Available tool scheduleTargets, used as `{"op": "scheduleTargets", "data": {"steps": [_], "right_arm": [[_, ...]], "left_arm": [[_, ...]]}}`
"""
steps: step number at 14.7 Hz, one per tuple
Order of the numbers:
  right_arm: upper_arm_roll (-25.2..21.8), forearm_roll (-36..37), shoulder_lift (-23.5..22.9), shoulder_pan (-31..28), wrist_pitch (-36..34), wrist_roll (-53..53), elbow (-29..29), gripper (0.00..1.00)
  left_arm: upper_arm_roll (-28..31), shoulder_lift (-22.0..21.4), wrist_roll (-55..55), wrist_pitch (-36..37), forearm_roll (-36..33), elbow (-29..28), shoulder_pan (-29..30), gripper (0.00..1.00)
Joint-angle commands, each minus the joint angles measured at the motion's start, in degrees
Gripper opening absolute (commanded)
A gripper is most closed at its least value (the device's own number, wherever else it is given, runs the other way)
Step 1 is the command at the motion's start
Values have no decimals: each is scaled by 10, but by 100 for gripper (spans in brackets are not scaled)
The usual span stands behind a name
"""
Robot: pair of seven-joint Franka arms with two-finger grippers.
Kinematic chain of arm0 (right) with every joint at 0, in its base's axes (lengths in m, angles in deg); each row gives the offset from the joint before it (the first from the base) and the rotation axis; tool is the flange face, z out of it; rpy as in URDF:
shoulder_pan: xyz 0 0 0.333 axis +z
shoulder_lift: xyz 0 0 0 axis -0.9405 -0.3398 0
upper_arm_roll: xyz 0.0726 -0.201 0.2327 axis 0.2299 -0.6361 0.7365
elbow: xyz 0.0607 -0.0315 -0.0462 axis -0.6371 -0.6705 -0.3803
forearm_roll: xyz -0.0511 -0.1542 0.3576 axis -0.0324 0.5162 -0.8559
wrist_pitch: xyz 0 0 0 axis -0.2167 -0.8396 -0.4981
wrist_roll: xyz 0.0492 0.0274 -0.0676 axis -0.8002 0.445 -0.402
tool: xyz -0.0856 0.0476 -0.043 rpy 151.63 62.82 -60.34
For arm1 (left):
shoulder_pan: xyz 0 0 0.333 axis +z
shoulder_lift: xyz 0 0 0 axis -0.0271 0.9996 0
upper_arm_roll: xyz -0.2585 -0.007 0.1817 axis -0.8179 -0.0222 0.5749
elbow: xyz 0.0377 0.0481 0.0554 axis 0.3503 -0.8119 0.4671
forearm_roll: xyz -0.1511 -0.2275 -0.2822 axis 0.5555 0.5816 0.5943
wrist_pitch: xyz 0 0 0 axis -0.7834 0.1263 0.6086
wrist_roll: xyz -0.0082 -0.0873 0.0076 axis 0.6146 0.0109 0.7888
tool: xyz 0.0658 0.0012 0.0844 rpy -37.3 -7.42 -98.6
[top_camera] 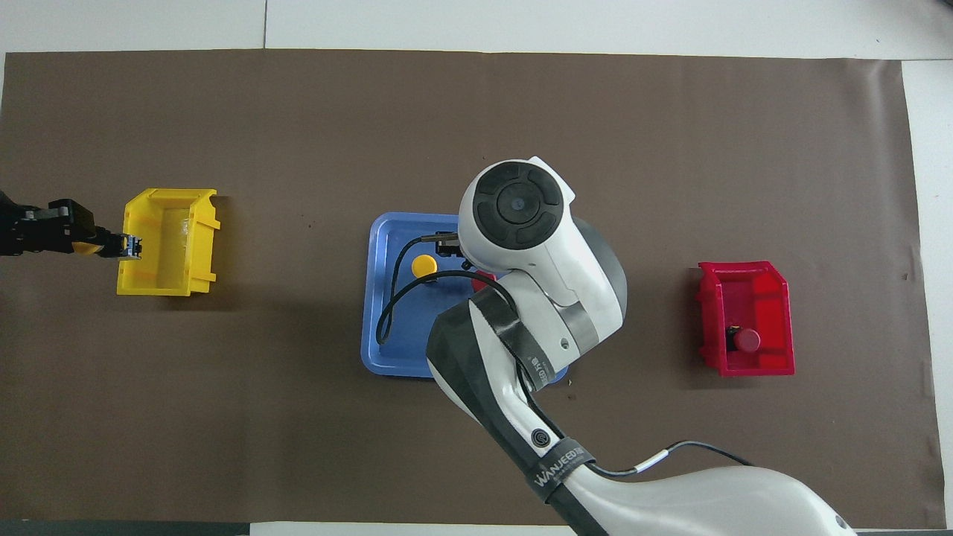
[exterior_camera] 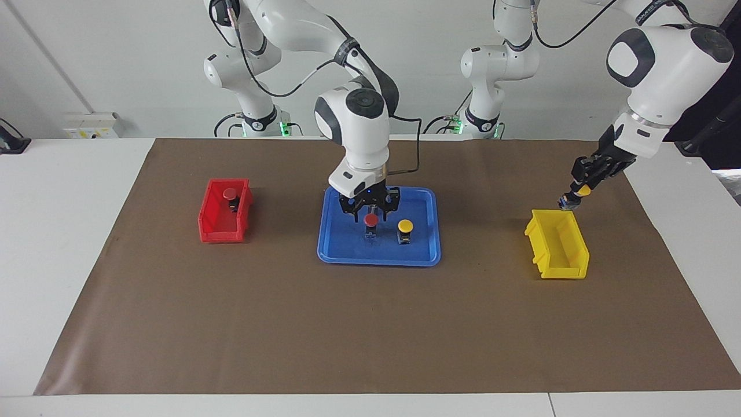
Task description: Sort red and yellow buttons by color
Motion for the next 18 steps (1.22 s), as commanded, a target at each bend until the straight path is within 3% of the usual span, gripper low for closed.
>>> {"op": "scheduleTargets", "data": {"steps": [1, 3, 7, 18], "right_arm": [[-2, 20, -4, 7, 31, 10, -23, 71], [-2, 19, -4, 9, 65, 34, -45, 70], [-1, 19, 4, 10, 66, 32, -76, 68], [1, 3, 13, 11, 58, 32, -92, 66]], "left_arm": [[-6, 2, 3, -62, 8, -35, 11, 1], [-5, 26, 4, -81, 6, -37, 10, 1], [-5, 52, 6, -95, -29, -44, 28, 1], [-6, 34, -19, -100, -41, -104, 49, 1]]}}
